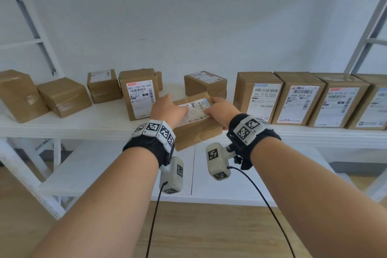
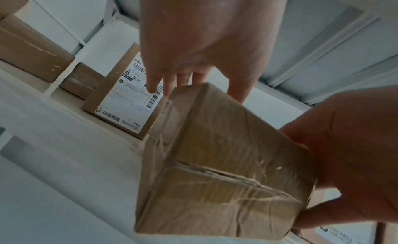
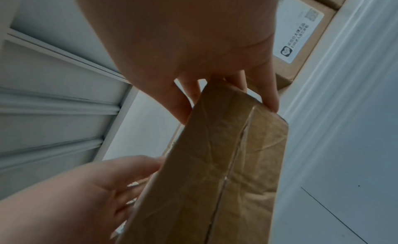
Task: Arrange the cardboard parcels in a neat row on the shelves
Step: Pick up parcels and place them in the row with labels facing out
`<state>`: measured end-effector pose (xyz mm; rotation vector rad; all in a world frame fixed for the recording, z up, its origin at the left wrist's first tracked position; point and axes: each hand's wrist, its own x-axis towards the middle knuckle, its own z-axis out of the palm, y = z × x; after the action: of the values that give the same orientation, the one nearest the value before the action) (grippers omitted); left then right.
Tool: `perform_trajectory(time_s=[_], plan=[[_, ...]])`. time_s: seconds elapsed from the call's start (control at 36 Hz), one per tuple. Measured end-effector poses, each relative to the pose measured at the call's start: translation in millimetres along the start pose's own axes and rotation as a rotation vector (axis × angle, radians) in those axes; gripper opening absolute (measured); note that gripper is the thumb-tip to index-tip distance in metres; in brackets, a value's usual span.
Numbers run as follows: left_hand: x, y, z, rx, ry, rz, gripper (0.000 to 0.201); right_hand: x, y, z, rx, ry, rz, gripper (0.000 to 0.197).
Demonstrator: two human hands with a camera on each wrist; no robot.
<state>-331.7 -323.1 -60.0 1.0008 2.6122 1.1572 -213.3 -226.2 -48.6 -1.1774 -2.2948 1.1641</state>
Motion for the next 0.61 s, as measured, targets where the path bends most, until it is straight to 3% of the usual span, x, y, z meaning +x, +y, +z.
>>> perform_trajectory(time_s=[0.14, 0.22, 0.28, 0.42, 0.61], plan=[[-2.6, -1.6, -0.6, 0.074, -0.023, -0.040, 0.052, -1.9, 10.4, 3.7, -0.020, 0.120, 0.069, 0.036], [-2.6, -1.8, 3.1, 0.164, 0.020, -0.117, 0.062, -3.0, 16.7, 7.0, 0.030, 0.157, 0.152, 0.067], [-4.5, -0.6, 5.5, 0.211, 0.054, -0.147, 0.068, -6.4, 17.5, 8.1, 0.081, 0.161, 0.170, 0.071], [-2.8, 5.6, 10.3, 0.136, 0.001, -0.106, 0.048, -15.0, 8.0, 7.3, 0.104, 0.067, 0.035, 0.034], [2.5, 18.6, 16.0, -0.024, 0.082, 0.083, 0.020, -10.9, 5.5, -15.5, 0.029, 0.281, -0.106, 0.037]])
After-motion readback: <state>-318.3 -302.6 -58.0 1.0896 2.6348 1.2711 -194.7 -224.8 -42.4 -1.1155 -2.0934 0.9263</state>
